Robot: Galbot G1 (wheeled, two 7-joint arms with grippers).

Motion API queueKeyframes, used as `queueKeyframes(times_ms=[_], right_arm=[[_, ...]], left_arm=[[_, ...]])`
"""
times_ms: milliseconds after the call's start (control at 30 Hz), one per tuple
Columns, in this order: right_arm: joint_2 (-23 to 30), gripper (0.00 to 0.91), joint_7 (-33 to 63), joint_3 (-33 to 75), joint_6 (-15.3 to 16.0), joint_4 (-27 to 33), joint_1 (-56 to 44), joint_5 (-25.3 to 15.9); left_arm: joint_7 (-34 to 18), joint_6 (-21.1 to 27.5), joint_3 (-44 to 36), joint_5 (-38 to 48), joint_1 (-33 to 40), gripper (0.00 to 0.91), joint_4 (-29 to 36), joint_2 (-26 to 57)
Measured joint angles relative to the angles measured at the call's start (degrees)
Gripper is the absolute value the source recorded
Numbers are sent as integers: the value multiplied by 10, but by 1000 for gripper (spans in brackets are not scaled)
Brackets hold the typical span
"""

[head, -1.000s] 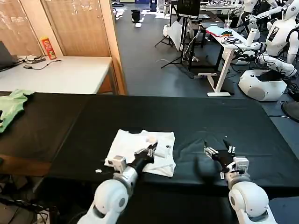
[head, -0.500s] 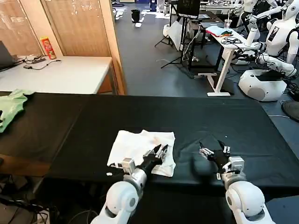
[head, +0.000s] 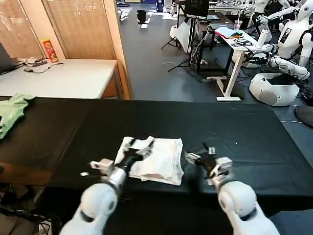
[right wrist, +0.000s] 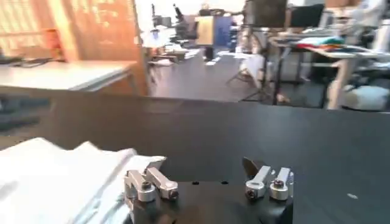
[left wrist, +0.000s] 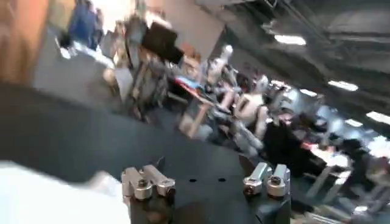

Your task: Fold and organize the clothes.

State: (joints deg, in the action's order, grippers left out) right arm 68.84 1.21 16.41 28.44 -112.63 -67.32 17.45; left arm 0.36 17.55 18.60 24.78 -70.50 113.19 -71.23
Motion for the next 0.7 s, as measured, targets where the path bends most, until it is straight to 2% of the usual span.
queueKeyframes(times_ms=[167,433,533,700], right_arm=[[13,878,-9,-45,0,25,19,-28],[21,878,25,-40,-9,35,-2,-126],[31,878,38,-21,-25,21,-18,-116],[47,878,44,10,-32,-16,-42,-36]], left_arm=[[3,-11,41,-9,-21,878,-5,43],[18,-37,60,-29,-35,878,-31,40],[27,-38,67,-6,-39,878,-43,35],[33,-29,76,49,-34,878,-65,25]])
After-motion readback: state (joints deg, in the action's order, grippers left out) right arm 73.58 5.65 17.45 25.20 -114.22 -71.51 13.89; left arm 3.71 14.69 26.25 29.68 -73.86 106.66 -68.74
